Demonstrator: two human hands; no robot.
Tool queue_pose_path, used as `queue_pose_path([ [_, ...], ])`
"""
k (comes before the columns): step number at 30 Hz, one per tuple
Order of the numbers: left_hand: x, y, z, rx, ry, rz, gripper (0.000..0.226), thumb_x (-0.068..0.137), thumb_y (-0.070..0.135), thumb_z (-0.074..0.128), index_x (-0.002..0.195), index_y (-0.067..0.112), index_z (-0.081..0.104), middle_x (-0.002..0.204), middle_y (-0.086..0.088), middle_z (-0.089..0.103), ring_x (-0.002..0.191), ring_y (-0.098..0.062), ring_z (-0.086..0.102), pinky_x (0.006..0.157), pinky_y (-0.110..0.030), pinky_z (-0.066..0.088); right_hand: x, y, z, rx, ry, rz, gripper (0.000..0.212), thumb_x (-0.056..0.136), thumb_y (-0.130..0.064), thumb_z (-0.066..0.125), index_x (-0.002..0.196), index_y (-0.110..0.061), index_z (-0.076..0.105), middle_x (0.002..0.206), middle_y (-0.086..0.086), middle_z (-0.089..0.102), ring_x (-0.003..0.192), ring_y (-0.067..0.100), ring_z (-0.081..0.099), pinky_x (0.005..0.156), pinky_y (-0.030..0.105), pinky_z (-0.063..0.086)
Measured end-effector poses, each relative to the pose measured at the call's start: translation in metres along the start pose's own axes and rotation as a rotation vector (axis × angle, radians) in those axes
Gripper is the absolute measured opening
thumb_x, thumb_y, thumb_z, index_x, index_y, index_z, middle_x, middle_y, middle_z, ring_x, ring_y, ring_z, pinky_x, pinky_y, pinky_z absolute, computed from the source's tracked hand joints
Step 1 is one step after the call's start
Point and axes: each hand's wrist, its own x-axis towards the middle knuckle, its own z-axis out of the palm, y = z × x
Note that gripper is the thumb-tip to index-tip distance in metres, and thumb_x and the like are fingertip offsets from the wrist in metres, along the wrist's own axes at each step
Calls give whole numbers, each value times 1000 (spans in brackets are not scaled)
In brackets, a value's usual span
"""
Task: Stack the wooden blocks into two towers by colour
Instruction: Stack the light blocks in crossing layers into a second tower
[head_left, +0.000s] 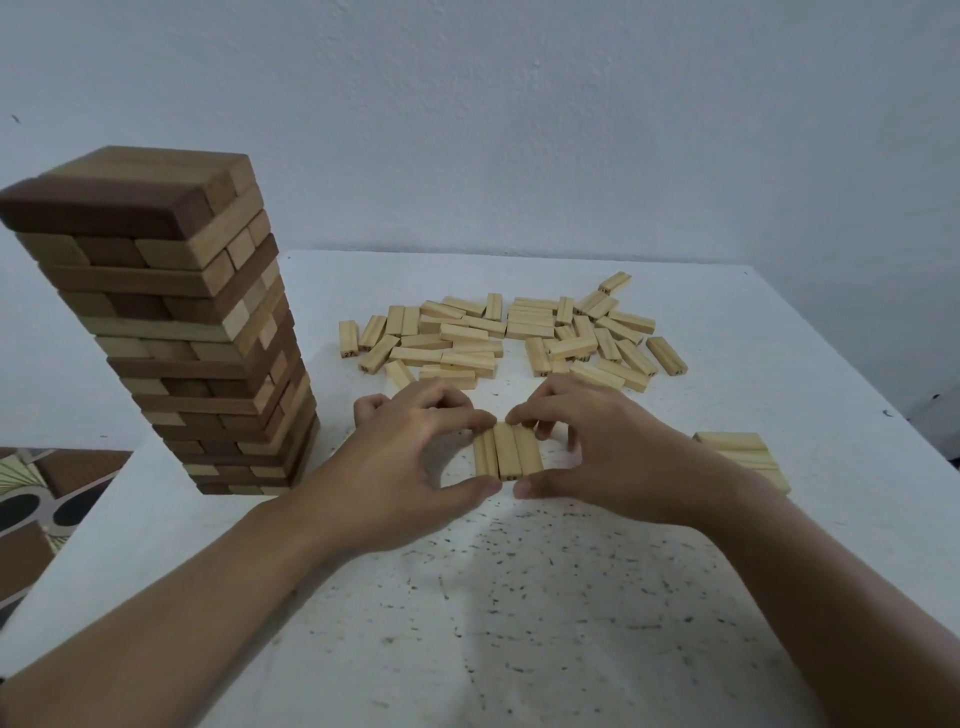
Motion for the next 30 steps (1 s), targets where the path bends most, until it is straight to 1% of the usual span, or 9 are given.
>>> queue_pose_path([
  [4, 0, 1, 0, -38, -2, -39, 62, 82, 60, 72, 139, 46, 51, 121, 31, 42, 113, 32, 11, 96, -15, 24, 1, 3, -1, -6, -8, 12, 65, 76, -56, 80, 134, -33, 59, 107, -16, 54, 99, 1, 50, 79, 12, 39],
  [8, 0, -1, 0, -13, -15, -76, 70, 79, 68, 69, 142, 45, 49, 118, 30, 41, 112, 10, 25, 97, -19, 22, 1, 5, -3, 37, -20, 36, 76, 73, -55, 82, 140, -32, 53, 111, -19, 53, 101, -6, 48, 76, 6, 39],
  [13, 2, -1, 1, 10, -40, -64, 62, 77, 73, 65, 133, 46, 58, 117, 27, 44, 119, 12, 28, 102, -15, 15, 2, 4, -2, 12, -66, 16, 61, 79, -53, 78, 133, -31, 59, 111, -17, 50, 103, -1, 47, 80, 10, 38],
  [15, 3, 0, 0, 5, -66, -90, 62, 74, 75, 66, 130, 47, 59, 116, 27, 45, 113, 7, 31, 99, -16, 20, 2, 3, -2, -1, -82, 10, 58, 81, -54, 76, 131, -32, 58, 110, -19, 48, 102, -5, 46, 79, 8, 36],
  [18, 4, 1, -2, -14, -102, -127, 74, 64, 84, 62, 130, 50, 58, 116, 28, 48, 118, -7, 38, 94, -20, 25, 2, 4, -3, -7, -97, 7, 56, 82, -55, 75, 130, -33, 58, 110, -19, 47, 102, -6, 45, 78, 7, 35],
  [19, 4, 2, -2, -20, -106, -127, 78, 62, 86, 61, 131, 49, 59, 117, 27, 49, 118, -6, 39, 94, -23, 24, 2, 4, -3, -9, -95, 5, 57, 82, -55, 76, 131, -32, 58, 109, -18, 48, 102, -4, 45, 78, 9, 36],
  [21, 4, 5, -4, -37, -105, -125, 80, 61, 84, 62, 132, 48, 58, 117, 26, 50, 111, 7, 34, 95, -27, 22, 2, 5, -4, -8, -90, 0, 62, 80, -56, 77, 134, -31, 58, 108, -17, 49, 101, -2, 46, 79, 11, 37],
  [25, 3, 8, -3, -39, -83, -109, 64, 71, 70, 74, 129, 47, 58, 115, 25, 50, 108, 33, 19, 101, -33, 24, 2, 6, -9, 8, -139, 8, 78, 75, -58, 80, 143, -31, 52, 114, -20, 48, 102, -5, 45, 79, 12, 40],
  [30, 3, 9, -5, -66, -95, -126, 60, 72, 66, 76, 126, 46, 59, 115, 23, 51, 103, 37, 15, 102, -34, 26, 3, 7, -7, 39, -120, -3, 62, 79, -52, 79, 135, -34, 58, 111, -21, 49, 103, -10, 42, 81, 2, 37],
])
